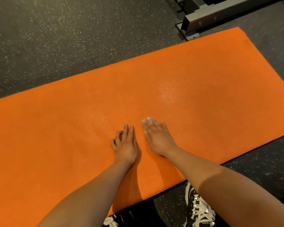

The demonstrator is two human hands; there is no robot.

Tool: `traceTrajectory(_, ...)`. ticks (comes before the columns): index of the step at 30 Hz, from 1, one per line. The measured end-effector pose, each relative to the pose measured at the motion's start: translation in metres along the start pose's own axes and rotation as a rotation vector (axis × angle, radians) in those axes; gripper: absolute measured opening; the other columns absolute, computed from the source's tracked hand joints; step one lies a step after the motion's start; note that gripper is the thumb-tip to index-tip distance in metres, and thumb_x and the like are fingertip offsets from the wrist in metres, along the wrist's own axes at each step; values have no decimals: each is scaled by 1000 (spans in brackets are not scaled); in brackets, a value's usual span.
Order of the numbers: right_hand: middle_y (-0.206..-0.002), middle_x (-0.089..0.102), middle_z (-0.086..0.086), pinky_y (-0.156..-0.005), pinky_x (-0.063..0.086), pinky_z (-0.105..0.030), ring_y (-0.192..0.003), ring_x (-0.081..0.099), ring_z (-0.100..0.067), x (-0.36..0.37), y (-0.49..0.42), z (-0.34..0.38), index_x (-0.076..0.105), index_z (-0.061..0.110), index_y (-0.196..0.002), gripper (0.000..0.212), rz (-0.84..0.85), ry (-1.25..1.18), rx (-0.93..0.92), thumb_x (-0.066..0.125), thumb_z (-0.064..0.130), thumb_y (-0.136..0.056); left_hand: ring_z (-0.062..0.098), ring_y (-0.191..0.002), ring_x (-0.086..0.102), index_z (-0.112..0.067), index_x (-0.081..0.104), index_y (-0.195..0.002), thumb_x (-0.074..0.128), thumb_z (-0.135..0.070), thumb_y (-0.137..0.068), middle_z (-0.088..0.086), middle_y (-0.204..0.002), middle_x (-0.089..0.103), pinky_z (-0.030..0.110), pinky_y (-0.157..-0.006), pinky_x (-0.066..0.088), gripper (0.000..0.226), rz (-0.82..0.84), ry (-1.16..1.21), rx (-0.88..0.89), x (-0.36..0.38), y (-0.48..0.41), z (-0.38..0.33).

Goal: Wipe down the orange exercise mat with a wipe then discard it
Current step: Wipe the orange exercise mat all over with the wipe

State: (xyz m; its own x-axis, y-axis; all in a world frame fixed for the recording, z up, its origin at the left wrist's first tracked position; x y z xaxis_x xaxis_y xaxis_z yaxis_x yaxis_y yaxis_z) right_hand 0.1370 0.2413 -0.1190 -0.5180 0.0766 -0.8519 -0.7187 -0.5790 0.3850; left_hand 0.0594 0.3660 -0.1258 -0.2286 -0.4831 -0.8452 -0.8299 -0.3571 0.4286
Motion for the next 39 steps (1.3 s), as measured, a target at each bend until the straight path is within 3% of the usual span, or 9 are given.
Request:
traceTrajectory(5,-170,-10,5,-125,-7,-46,-154,-18,-16,-10,4,-47,-2,21,-163,63,-91,-132,349,24,39,-108,22,-148,3,-37,11,-158,24,-37,-107,-11,-168,-5,49,-114,6,53,17,3,-8,1,0,-2)
traceTrajectory(10,-170,-5,6,-127,-2,-42,-154,-15,-10,14,4,26,5,22,-163,59,4,-118,28,25,35,-109,21,-149,3,-39,9,-158,21,-40,-107,-12,-168,-7,48,-114,6,53,11,8,-17,2,1,-2)
traceTrajectory(14,-169,-7,14,-125,-6,-47,-152,-18,-6,18,7,24,3,32,-163,58,45,-23,-108,25,37,-110,21,-149,4,-39,11,-158,24,-40,-107,-14,-168,-5,48,-116,7,53,3,10,-19,-1,1,-2)
traceTrajectory(21,-169,-13,10,-125,-10,-49,-153,-22,-14,-6,-1,-29,-1,26,-163,61,-75,-150,316,25,39,-109,22,-147,7,-39,16,-157,30,-37,-106,-12,-168,-1,50,-116,7,53,14,13,-41,-9,1,-5)
traceTrajectory(26,-170,-4,8,-126,-3,-47,-154,-15,-8,14,-8,37,3,24,-163,59,13,-105,-82,26,31,-110,29,-136,25,-33,34,-151,45,-28,-97,-8,-165,16,49,-112,17,56,-60,66,-110,-19,-6,-9)
traceTrajectory(29,-169,-3,13,-125,-6,-48,-153,-14,-4,9,-15,21,4,30,-163,57,2,-15,-127,25,36,-110,30,-131,31,-36,34,-151,49,-29,-95,-7,-162,23,47,-106,23,58,-103,59,-88,-27,-19,-8)
traceTrajectory(35,-169,-11,6,-123,-8,-50,-154,-19,-13,-32,-37,-71,-4,23,-163,62,-145,-132,332,22,40,-109,25,-151,4,-38,19,-157,40,-37,-102,-8,-168,2,54,-116,9,60,-67,-3,-10,-24,-53,-22)
traceTrajectory(37,-169,-12,1,-123,-9,-48,-154,-21,-16,-30,-43,-63,-4,18,-163,65,-140,-150,356,24,40,-108,23,-152,-4,-39,13,-158,35,-38,-104,-9,-168,-5,57,-116,5,59,-40,12,-34,-18,-60,-24)
traceTrajectory(39,-170,-9,1,-125,-6,-49,-154,-18,-15,-22,-51,-29,-1,18,-163,64,-105,-147,221,27,36,-109,22,-153,-8,-39,8,-159,30,-39,-105,-9,-168,-11,59,-116,2,58,-41,10,-33,-13,-61,-25)
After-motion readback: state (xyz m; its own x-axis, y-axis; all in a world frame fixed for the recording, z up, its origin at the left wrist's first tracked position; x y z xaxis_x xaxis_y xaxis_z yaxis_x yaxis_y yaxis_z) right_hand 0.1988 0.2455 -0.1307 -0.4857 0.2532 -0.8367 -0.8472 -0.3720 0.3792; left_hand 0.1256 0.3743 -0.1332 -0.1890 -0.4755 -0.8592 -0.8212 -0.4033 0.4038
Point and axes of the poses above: each hand's wrist, its own y-axis away from the middle knuckle, its own x-axis out of the palm, z = x × y, the point moved 10 cm from there along -y, towards the middle knuckle
